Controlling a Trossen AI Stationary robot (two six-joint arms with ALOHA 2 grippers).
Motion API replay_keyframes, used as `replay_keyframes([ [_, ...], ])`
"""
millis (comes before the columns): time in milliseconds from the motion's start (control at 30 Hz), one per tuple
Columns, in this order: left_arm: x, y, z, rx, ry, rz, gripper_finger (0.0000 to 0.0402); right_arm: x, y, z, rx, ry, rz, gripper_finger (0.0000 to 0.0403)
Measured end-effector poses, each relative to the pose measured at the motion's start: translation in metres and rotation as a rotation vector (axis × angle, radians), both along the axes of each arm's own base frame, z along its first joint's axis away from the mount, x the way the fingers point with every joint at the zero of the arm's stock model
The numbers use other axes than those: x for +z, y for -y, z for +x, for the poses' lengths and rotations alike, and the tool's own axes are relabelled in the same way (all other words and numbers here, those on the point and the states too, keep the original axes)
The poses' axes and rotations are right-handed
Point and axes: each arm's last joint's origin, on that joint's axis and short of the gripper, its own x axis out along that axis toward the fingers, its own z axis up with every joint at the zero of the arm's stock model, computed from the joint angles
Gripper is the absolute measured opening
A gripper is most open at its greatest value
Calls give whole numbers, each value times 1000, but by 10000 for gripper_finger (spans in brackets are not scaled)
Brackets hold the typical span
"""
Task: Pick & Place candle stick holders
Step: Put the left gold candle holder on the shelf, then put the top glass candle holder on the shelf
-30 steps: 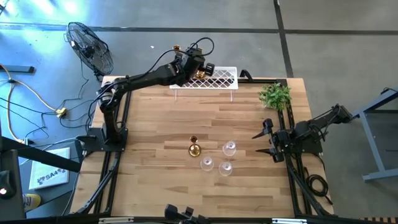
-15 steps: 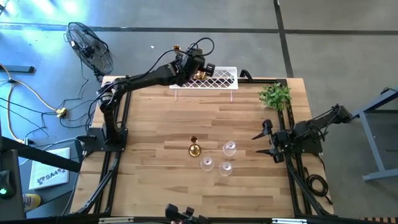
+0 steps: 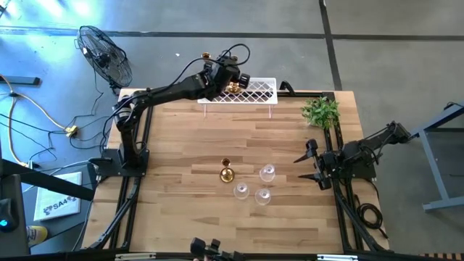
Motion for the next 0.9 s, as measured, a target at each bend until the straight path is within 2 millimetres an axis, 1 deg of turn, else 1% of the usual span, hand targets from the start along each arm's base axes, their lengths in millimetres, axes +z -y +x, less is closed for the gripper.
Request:
replay_keyframes([
  [167,0,0,0,14,-2,6,190,-1,0,0,0,-8,-4,257],
  [267,0,1,1,-30,7,-13,213,-1,0,0,1,-11,-5,257],
  [333,0,1,2,-50,13,-20,221,-1,0,0,1,-11,-5,257],
  [733,-1,1,1,-53,3,-27,225,-1,0,0,1,-12,-6,257],
  [900,-1,7,4,-69,0,-29,225,-2,0,0,5,-18,-8,257],
])
